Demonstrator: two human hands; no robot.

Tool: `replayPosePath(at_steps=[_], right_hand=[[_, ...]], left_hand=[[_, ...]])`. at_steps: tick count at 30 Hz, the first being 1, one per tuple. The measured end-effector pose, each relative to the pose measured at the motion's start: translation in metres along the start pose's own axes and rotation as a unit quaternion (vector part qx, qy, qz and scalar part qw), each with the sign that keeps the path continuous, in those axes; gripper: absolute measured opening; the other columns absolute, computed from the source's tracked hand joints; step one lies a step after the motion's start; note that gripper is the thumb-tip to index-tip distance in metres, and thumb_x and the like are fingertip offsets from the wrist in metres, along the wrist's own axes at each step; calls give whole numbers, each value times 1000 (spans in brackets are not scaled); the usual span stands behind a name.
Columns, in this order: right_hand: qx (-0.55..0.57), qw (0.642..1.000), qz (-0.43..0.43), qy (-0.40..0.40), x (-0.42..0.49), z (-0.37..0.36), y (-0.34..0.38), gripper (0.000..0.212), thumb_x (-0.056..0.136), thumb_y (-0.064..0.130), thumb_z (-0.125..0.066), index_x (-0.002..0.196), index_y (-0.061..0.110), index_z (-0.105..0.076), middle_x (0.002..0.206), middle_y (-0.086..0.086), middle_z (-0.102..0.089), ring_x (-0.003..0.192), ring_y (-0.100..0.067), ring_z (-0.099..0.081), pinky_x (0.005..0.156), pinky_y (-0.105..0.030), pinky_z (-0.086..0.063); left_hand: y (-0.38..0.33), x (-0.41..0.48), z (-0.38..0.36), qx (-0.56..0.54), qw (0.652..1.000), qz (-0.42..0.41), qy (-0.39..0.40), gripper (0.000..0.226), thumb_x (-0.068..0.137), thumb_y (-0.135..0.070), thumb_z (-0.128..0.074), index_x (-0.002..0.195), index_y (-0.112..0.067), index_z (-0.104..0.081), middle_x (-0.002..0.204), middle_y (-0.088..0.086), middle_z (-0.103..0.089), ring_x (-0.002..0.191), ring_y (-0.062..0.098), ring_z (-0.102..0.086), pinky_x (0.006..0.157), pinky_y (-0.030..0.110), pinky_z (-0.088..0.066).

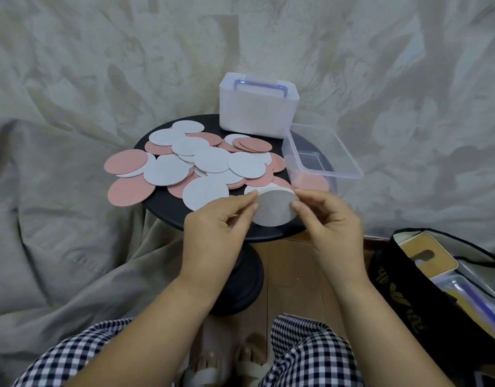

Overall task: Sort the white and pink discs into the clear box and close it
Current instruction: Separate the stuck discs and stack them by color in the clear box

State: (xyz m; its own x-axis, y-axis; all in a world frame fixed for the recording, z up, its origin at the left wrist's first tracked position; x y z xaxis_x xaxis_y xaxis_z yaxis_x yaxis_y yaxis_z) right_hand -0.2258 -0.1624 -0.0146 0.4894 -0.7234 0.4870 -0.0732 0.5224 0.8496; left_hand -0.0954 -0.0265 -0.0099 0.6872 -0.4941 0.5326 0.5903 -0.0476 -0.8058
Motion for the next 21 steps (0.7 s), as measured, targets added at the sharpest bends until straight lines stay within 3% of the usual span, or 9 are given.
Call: replayPosePath(at_steps=[6, 12, 15, 17, 21], right_hand=[[4, 1000, 20, -3, -1, -1, 4, 27, 82, 8, -65, 87, 34, -65, 84, 25, -67, 84, 2, -63, 76, -12, -47], [-8, 1000, 3, 25, 5, -4, 1, 28, 84, 10, -65, 89, 37, -65, 88, 23, -68, 87, -1, -63, 78, -19, -50], [-22, 999, 4, 34, 5, -1, 2, 27, 85, 14, -63, 95, 39, -64, 95, 18, -68, 93, -6, -64, 80, -24, -52], [-29, 1000, 1, -11, 7, 17, 4, 24, 87, 17, -61, 95, 40, -62, 95, 17, -66, 92, -6, -62, 79, -26, -53], [-34, 984, -65, -160, 21, 70, -9, 18, 90, 23, -56, 108, 29, -54, 104, 13, -57, 88, 2, -55, 84, -33, -52]], left_hand=[[2, 3, 1, -17, 1000, 25, 9, 13, 81, -14, -70, 94, -15, -73, 86, -5, -72, 80, 9, -69, 77, 36, -57], [8, 10, -8, -32, 995, 76, 62, 9, 83, -17, -68, 82, -26, -67, 82, -14, -68, 80, 3, -65, 75, 34, -58], [7, 18, -9, -11, 993, 83, 85, 17, 82, -18, -68, 76, -32, -62, 76, -17, -66, 75, -5, -61, 72, 15, -53], [3, 23, -7, 12, 994, 76, 82, 21, 82, -18, -69, 74, -34, -59, 76, -19, -64, 75, -9, -59, 68, 5, -45], [7, 33, -3, -48, 991, 114, 58, 13, 81, -15, -69, 75, -26, -63, 76, -12, -67, 74, 9, -66, 69, 17, -52]])
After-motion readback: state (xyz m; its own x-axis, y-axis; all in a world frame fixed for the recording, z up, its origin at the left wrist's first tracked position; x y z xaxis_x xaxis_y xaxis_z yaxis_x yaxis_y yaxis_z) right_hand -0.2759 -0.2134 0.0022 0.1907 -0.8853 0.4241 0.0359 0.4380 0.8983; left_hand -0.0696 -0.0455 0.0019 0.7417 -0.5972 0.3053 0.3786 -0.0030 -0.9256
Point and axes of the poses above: each hand's wrist, its own x-axis towards the middle knuckle, its own z-axis out of the back of the hand, y = z × x, the point moved 10 cm from there along x, towards the middle knuckle
